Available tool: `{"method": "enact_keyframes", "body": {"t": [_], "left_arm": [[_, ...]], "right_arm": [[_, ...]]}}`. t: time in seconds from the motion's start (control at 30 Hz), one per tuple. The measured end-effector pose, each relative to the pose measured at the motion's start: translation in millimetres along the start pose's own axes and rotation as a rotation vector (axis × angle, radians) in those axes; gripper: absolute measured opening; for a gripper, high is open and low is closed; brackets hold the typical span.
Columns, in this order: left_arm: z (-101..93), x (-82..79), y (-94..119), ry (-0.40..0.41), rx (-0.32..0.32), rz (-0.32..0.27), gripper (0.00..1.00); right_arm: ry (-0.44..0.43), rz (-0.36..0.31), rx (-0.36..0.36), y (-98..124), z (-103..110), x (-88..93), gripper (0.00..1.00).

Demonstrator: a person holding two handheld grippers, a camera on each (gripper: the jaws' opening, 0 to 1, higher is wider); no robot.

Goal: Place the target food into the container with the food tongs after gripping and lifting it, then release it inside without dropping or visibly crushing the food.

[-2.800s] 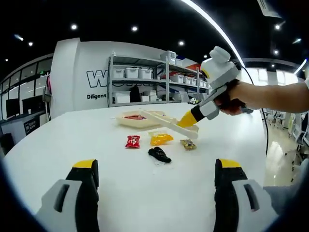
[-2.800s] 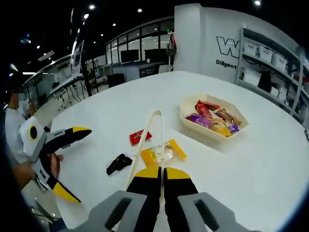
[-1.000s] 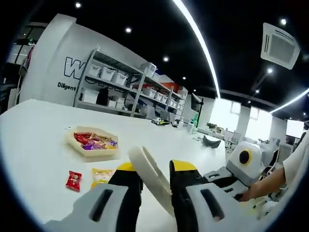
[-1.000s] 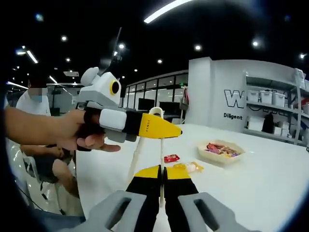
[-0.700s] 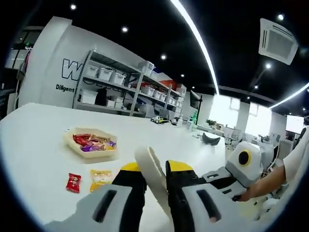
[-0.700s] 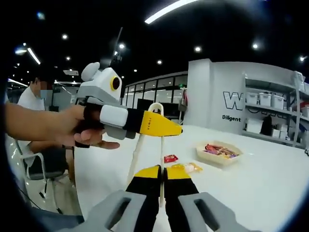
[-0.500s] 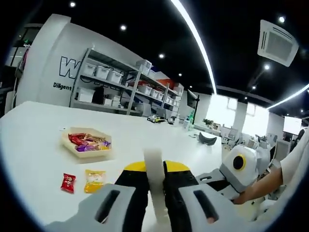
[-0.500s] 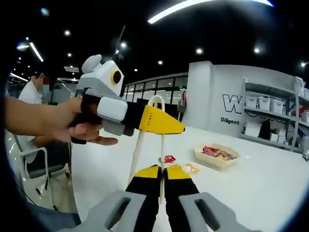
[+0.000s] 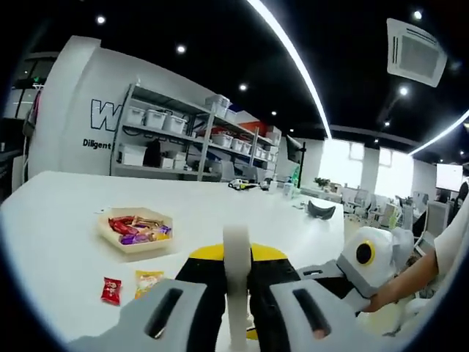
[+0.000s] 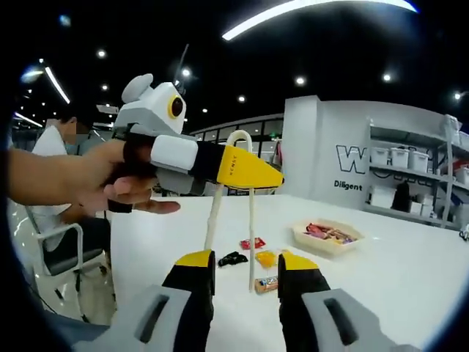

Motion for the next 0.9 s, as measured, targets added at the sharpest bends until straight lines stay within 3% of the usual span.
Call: {"method": "enact_keyframes", "body": {"t": [0.2, 0.37, 0.57, 0.77, 0.9], "left_arm": [[-5.9, -5.0, -0.1, -0.054, -0.018, -0.037, 0.07], [-7.6, -6.7, -3.0, -0.094, -0.027, -0.032, 0.07], [-19.8, -8.3, -8.0, -0.097, -0.011, -0.055, 0.07], [-27.9, -11.3, -8.8, -0.116, -0.011, -0.065, 0.07], [-29.2, -12.8, -6.6, -0.123, -0.015, -0.073, 0.07]], "right_arm": [[-0.022, -0.001, 0.022, 4.2, -2.6, -5.1, 0.3], [-0.046, -0.02, 0.014, 11.9, -2.5, -6.5, 0.43], [-0.032, -0.011, -0.013, -4.7, 11.6, -9.9, 0.55], [0.019, -0.002, 0.016, -15.8, 8.2, -8.9, 0.48], [-0.019, -0.016, 0.048, -16.3, 0.1, -10.7, 0.37]]}}
Point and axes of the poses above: the point that each gripper's makers call its tool centre point, and the gripper's own axes: y roughly backward along the fingers, z roughly to its left, x roughly out of its underside, the point moved 7 cm from there along y, roughly backward along the fingers, and after that the axes turned 9 degrees about -x, right-handed, at the moved point
